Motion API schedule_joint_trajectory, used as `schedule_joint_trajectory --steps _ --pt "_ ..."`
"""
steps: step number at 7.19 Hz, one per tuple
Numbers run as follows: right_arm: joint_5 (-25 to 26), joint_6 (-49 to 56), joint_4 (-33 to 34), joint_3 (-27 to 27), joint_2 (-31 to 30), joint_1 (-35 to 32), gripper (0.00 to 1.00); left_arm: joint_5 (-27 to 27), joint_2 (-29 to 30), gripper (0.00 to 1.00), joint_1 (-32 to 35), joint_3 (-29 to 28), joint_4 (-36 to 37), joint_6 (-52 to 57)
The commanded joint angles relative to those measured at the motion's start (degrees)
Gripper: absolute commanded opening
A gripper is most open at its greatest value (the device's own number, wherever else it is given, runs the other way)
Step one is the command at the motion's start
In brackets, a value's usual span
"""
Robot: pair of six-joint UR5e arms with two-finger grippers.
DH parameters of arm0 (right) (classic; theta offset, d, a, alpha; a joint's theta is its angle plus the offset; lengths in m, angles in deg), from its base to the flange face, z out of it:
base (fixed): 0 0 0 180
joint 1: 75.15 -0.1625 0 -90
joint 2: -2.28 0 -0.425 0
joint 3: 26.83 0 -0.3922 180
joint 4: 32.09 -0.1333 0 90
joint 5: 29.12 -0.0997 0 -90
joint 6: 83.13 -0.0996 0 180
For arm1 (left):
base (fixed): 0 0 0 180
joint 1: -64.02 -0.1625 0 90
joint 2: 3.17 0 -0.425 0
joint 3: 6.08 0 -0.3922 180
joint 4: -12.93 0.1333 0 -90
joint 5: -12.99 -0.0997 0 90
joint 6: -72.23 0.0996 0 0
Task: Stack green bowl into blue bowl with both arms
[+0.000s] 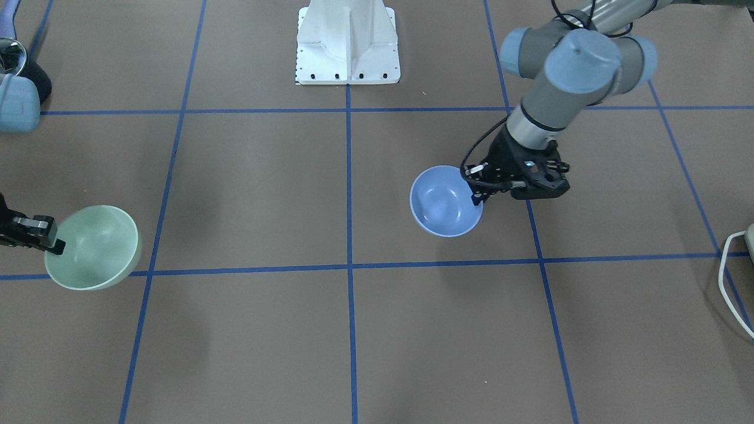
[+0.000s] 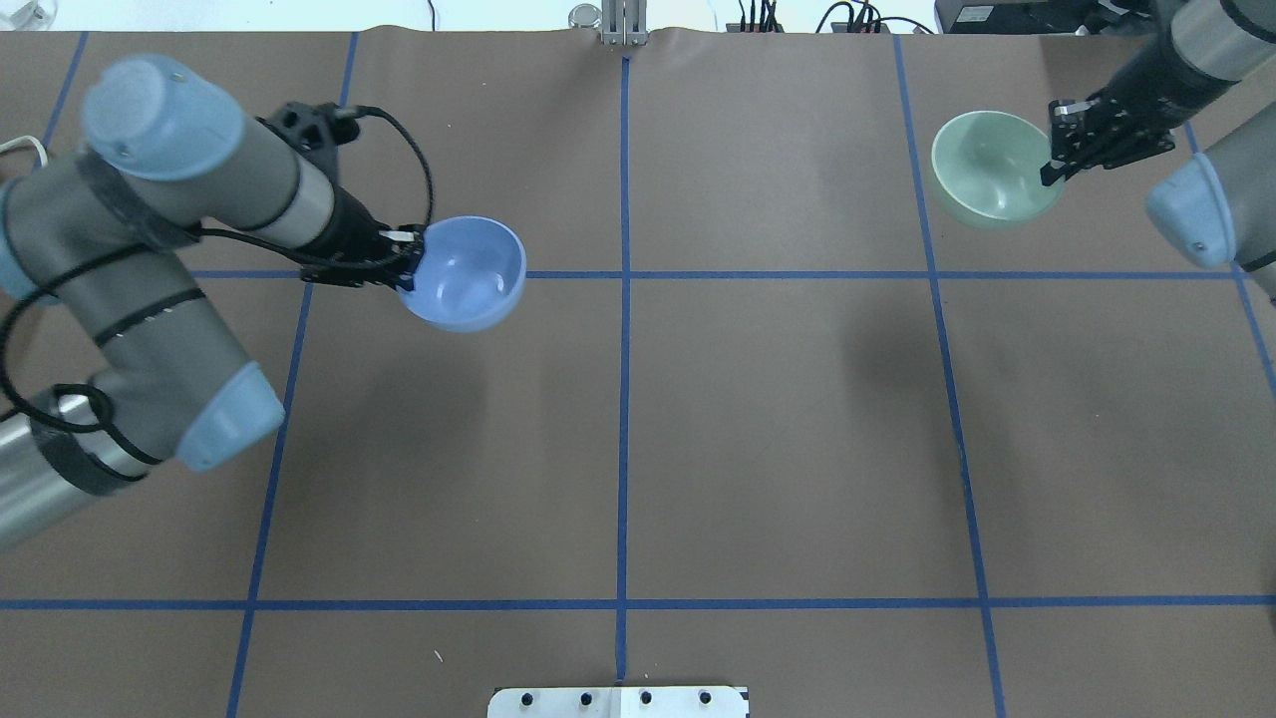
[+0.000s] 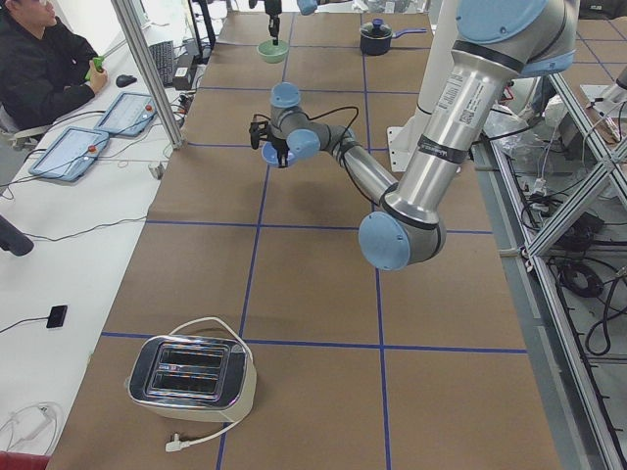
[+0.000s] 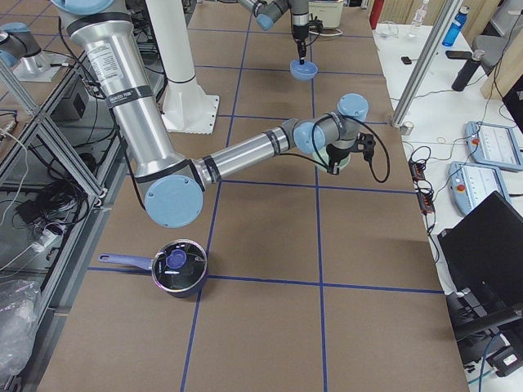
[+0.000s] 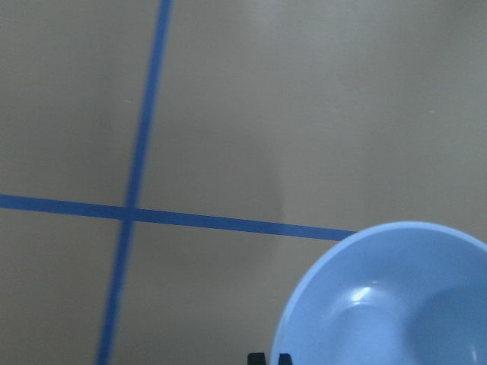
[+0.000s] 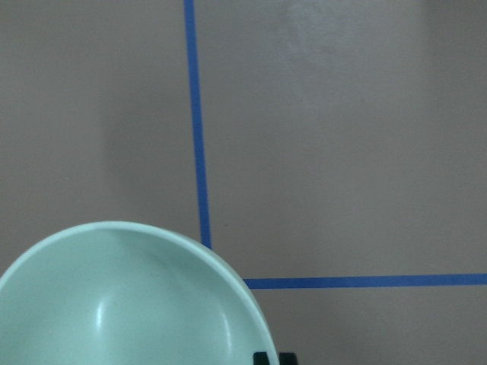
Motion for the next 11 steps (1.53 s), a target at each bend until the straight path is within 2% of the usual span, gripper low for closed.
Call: schedule_joint_trajectory --steps 1,3,5,8,9,10,11 --pt "2.02 -12.93 -0.59 1.57 5.48 5.40 0.00 -8.32 7.74 0.00 -8.92 -3.68 2.75 -8.32" --pt "7.11 -20.78 -0.85 1.93 9.53 11.81 0.00 -10.81 12.50 0.00 -11.32 -10.27 2.22 -8.80" --pt "8.28 -22.21 -0.85 1.66 10.86 13.25 0.00 -13.45 12.96 0.00 -12.74 -13.36 -0.40 -9.50" --pt "8.28 -22.39 -0.77 0.87 12.18 13.69 0.00 -13.28 12.96 0.00 -12.83 -13.20 -0.94 -9.24" --pt "8.28 -22.39 -0.85 0.87 12.18 13.86 0.00 -13.19 12.44 0.84 -12.74 -13.11 -3.64 -8.98" --pt "9.58 -22.48 -0.85 0.96 12.53 14.47 0.00 -12.76 11.30 0.97 -12.56 -11.37 -3.75 -7.50" --pt "11.42 -24.13 -0.85 0.96 12.62 16.22 0.00 -10.93 9.55 0.98 -11.00 -8.40 -2.89 -2.61"
